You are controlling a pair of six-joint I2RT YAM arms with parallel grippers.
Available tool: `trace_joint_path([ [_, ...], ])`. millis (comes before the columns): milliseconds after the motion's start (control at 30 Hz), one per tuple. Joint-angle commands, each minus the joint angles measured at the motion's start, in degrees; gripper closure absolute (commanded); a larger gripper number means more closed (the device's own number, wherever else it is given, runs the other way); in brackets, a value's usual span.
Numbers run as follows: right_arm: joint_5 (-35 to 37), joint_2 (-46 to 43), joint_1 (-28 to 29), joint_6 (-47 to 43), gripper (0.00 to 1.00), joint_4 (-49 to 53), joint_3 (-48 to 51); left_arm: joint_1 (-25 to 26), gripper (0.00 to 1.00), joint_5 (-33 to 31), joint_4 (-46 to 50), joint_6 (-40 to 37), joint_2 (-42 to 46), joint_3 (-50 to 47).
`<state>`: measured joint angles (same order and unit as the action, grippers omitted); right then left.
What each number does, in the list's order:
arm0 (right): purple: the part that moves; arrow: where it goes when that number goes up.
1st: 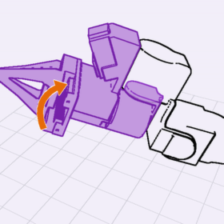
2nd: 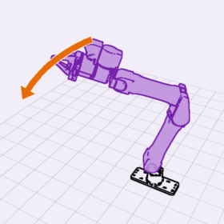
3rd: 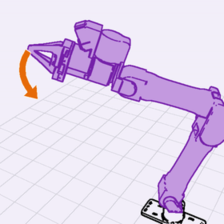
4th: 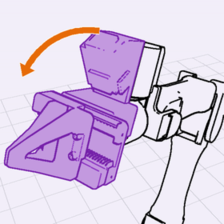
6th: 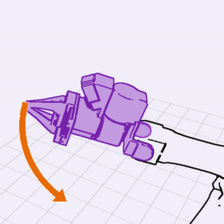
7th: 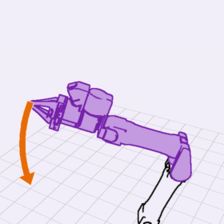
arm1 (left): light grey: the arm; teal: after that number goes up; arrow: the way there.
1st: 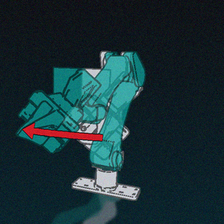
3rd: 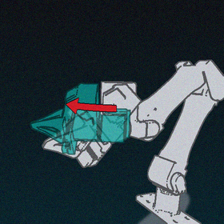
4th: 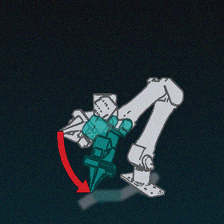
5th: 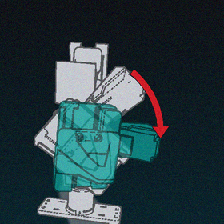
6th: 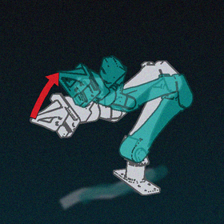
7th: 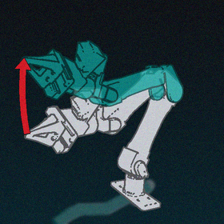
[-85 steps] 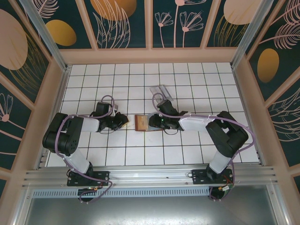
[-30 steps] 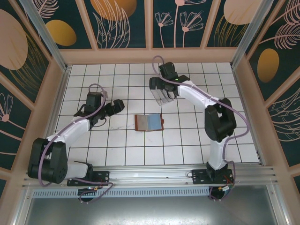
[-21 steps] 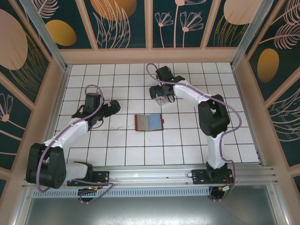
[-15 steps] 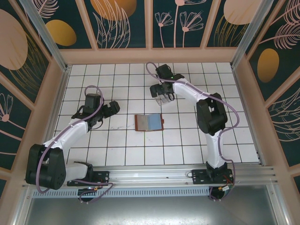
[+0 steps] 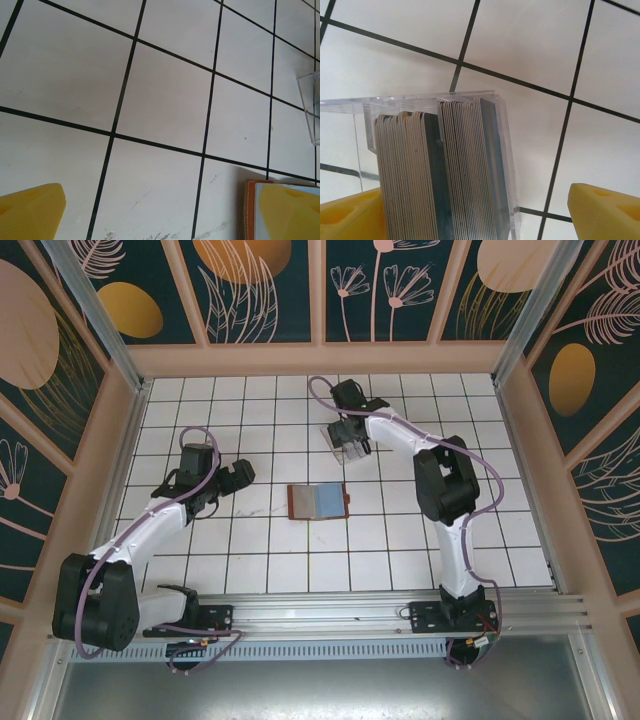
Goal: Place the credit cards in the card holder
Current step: Pick up the credit card from the storage box.
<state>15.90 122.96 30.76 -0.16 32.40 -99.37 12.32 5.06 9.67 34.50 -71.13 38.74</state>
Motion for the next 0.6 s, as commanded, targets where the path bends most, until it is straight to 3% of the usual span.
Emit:
trace_joint_path([
  [0, 6.03, 0.39, 0.26, -2.20, 0.17, 1.35, -2.05, -0.17, 0.01, -0.18, -0.66, 0.34, -0.79, -0.67],
  [333, 7.90, -1.69, 0.26, -3.30, 0.27, 1.31, -0.97, -0.10, 0.01, -2.05, -2.79, 2.00, -3.62, -1.10],
  [567, 11.63, -0.96, 0.26, -4.29, 0.29, 3.28, -1.71, -0.14, 0.02, -5.58, -4.41, 2.94, -0.68, -2.28],
])
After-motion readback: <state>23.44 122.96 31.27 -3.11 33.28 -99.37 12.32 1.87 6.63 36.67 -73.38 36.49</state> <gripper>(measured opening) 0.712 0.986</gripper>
